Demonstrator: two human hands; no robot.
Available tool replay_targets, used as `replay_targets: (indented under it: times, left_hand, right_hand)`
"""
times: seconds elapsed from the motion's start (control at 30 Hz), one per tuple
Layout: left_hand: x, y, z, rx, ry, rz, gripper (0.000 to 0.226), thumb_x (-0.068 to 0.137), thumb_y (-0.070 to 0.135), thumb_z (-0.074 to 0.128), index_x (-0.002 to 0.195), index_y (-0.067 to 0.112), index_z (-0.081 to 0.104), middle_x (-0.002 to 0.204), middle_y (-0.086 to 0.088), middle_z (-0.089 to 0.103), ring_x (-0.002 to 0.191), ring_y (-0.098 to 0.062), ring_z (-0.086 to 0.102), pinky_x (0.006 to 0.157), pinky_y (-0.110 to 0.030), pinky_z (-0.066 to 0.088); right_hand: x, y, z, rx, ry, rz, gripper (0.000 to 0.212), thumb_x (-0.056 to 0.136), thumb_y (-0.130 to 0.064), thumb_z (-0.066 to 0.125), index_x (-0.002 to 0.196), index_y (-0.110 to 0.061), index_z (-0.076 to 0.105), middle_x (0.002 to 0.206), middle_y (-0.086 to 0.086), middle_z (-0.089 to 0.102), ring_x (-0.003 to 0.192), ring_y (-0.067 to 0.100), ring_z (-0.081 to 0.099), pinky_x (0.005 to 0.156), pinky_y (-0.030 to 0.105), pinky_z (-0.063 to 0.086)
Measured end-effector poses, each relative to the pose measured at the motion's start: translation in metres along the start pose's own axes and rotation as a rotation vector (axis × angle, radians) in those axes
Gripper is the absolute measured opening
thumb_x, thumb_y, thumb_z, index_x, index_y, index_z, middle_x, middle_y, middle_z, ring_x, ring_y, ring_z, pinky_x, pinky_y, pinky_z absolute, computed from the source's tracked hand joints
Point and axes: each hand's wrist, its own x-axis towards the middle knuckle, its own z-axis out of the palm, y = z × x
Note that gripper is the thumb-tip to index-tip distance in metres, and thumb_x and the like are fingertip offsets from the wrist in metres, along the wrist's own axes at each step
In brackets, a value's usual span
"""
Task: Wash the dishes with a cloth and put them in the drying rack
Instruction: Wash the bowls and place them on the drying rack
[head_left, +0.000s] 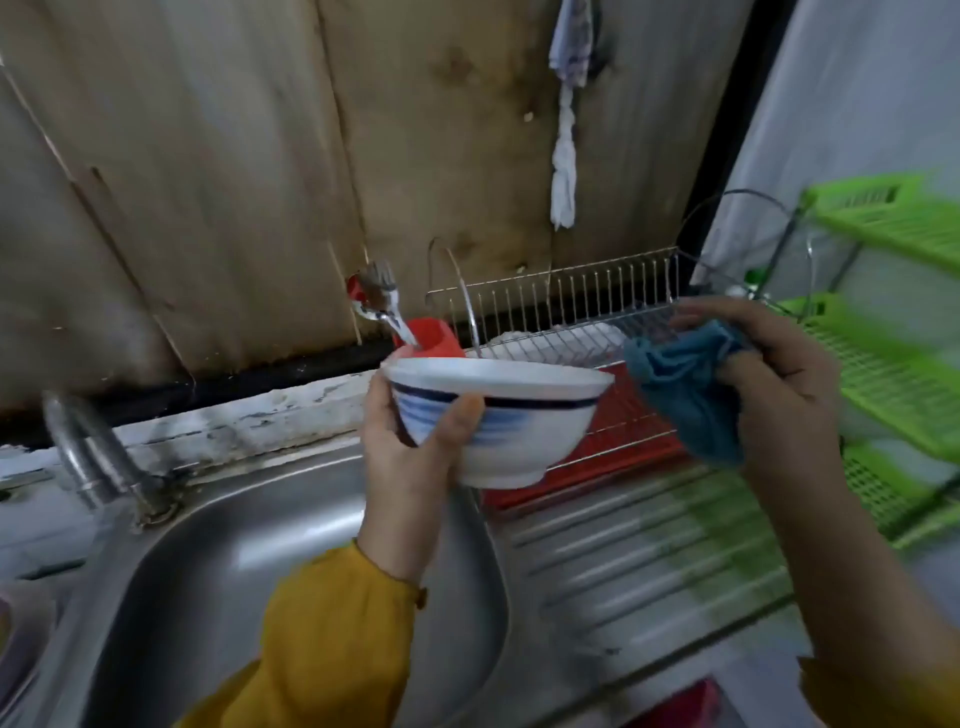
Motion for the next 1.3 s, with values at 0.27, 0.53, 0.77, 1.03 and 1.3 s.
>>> replay_targets:
  times: [0.27, 0.53, 0.77, 1.03, 1.3]
  left_hand:
    - [0.021, 0.004, 0.105, -0.166, -0.019, -0.246, 0.08, 0.063, 0.058, 0.078, 0.127, 0.014, 0.059, 0.113, -0.009, 0.072, 0.099, -0.029, 0.07, 0.081, -0.047, 0.058]
    - [0.005, -0.022, 0.162, -0.127, -0.319, -0.498, 0.072, 0.063, 0.064, 0.063, 0.121, 0.02, 0.064, 0.111, -0.005, 0.073, 0.103, -0.027, 0.069, 0.092, -0.049, 0.054]
    - [-0.008, -0.07, 0.178, 0.041, -0.407, -0.269, 0.063, 0.074, 0.052, 0.058, 0.131, 0.024, 0.054, 0.119, 0.007, 0.067, 0.101, -0.004, 0.067, 0.079, -0.022, 0.056]
    - [-0.018, -0.161, 0.174, 0.466, -0.64, 0.014, 0.075, 0.094, 0.017, 0.063, 0.149, 0.044, 0.019, 0.155, 0.013, 0.021, 0.142, -0.005, 0.028, 0.1, -0.012, 0.042]
    - [0.018, -0.225, 0.209, 1.105, -1.116, 0.458, 0.096, 0.091, 0.012, 0.059, 0.146, 0.024, -0.019, 0.151, 0.009, -0.035, 0.144, -0.008, -0.024, 0.118, -0.021, 0.006]
  right_hand:
    - [-0.016, 0.012, -0.047, -0.46, -0.035, -0.267, 0.087, 0.069, -0.062, 0.072, 0.144, -0.032, 0.038, 0.128, -0.001, 0.04, 0.117, 0.0, 0.045, 0.085, 0.014, 0.046]
    - [-0.026, 0.041, -0.059, -0.813, 0.063, -0.279, 0.096, 0.066, -0.057, 0.069, 0.145, -0.037, 0.019, 0.151, 0.024, 0.031, 0.107, 0.019, 0.047, 0.037, 0.031, 0.047]
    - [-0.039, 0.083, -0.09, -0.613, 0.189, -0.096, 0.101, 0.06, -0.043, 0.077, 0.141, -0.056, 0.019, 0.153, 0.012, 0.035, 0.122, 0.013, 0.04, 0.07, 0.031, 0.049]
    - [-0.071, 0.139, -0.11, -0.317, 0.266, 0.359, 0.1, 0.065, -0.033, 0.088, 0.144, -0.051, 0.029, 0.127, -0.034, 0.043, 0.113, -0.002, 0.049, 0.082, 0.007, 0.046]
    - [-0.065, 0.181, -0.144, -0.348, 0.363, 0.676, 0.108, 0.06, -0.029, 0.092, 0.149, -0.034, 0.032, 0.132, -0.008, 0.052, 0.122, 0.02, 0.05, 0.093, 0.033, 0.043]
